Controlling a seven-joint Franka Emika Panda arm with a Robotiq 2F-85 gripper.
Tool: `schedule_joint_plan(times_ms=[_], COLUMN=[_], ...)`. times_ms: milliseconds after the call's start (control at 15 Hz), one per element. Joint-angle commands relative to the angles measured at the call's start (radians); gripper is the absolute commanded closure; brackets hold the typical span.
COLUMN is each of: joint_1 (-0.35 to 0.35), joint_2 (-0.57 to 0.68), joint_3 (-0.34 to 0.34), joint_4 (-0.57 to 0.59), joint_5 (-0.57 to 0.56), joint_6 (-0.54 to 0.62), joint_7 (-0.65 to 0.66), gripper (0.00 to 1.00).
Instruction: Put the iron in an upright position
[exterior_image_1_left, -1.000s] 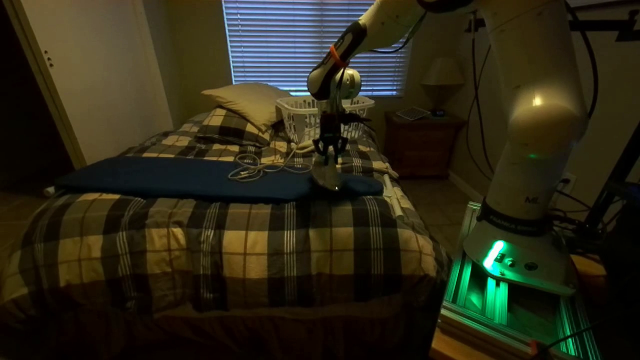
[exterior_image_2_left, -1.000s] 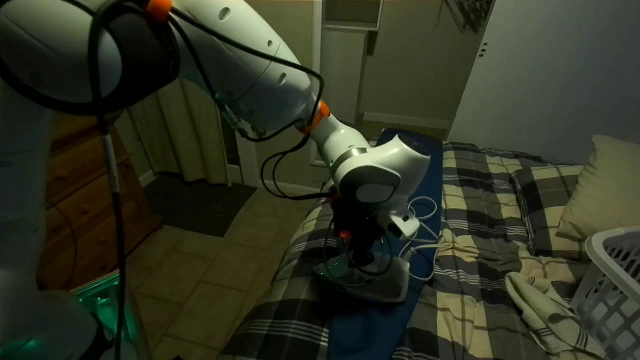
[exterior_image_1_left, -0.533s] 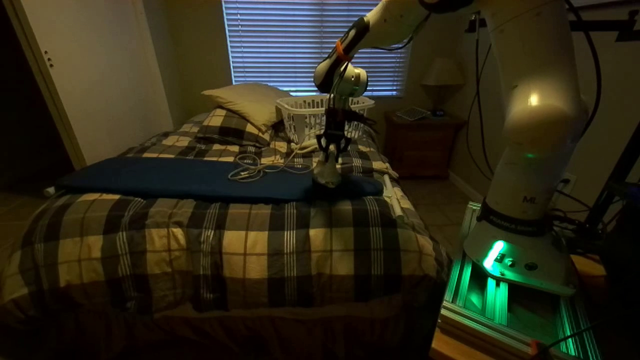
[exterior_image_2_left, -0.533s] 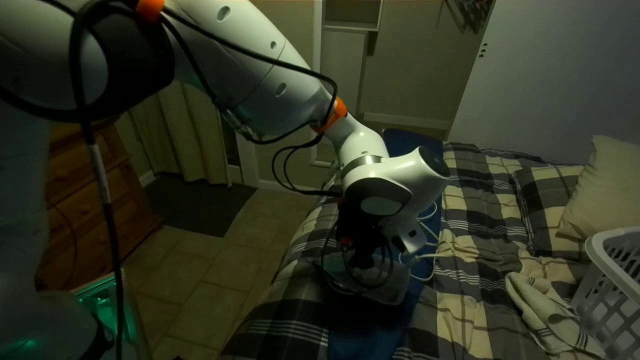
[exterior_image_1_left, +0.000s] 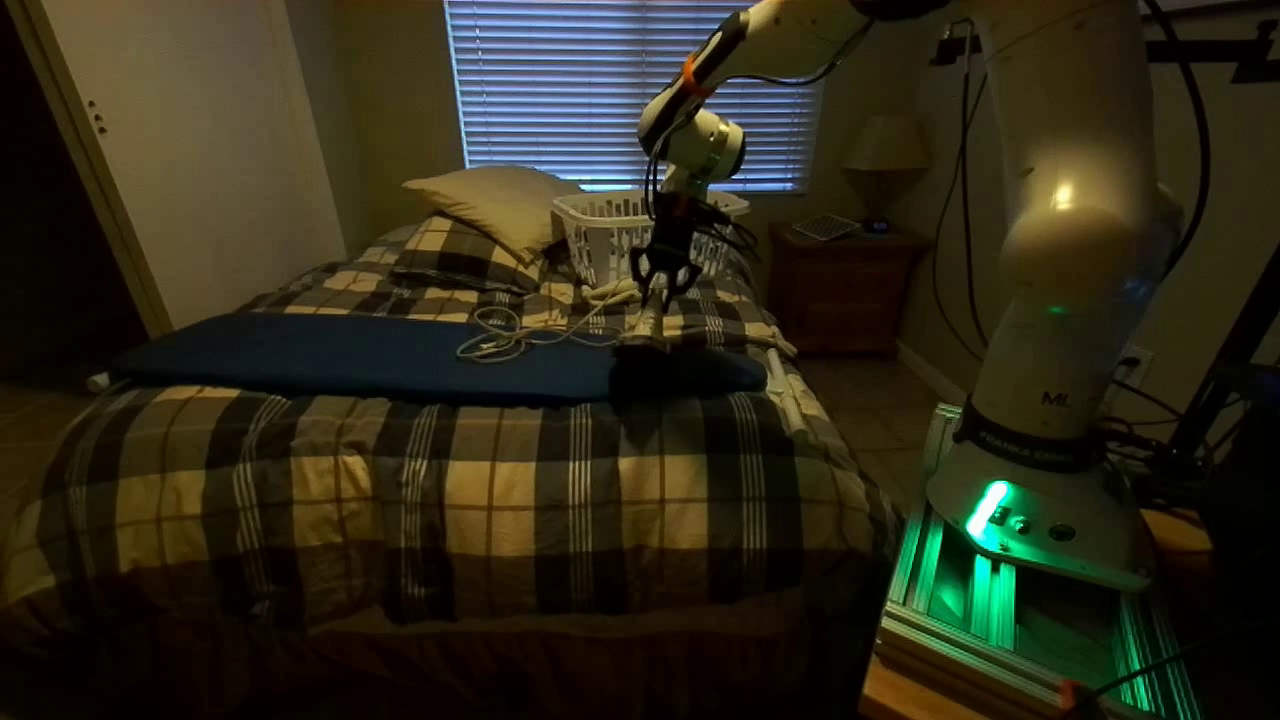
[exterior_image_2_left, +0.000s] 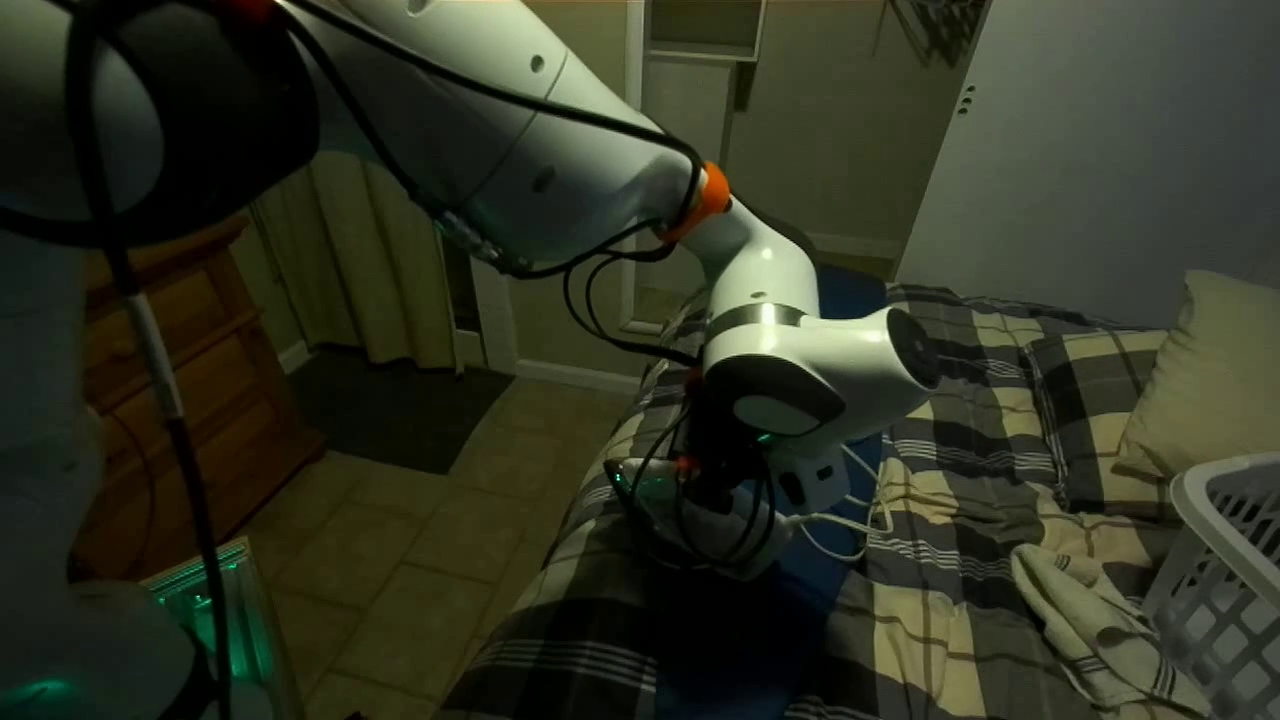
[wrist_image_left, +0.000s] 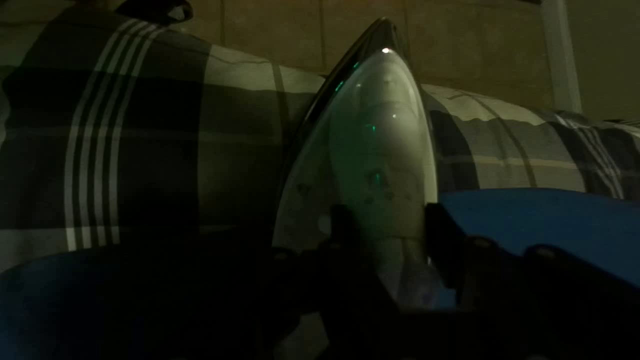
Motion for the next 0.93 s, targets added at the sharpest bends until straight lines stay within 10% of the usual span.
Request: schedule_joint_plan(times_ms=[0,667,733,867], joint_1=[-0.032,-0.025,-0.009,-0.010], joint_2=[-0.014,0.024,0.030,0.038], joint_3=[0.010,-0.026,-0.030,-0.033], joint_4=[0.050,0.087,0.052,0.053], joint_5=[0.102,0.157,0.134,0.134], joint_6=[-0.107,-0.203,-0.147,-0.148], joint_7=[-0.008,0.051,0.023,0.026], gripper=[0.84,0.84,0.59,0.59])
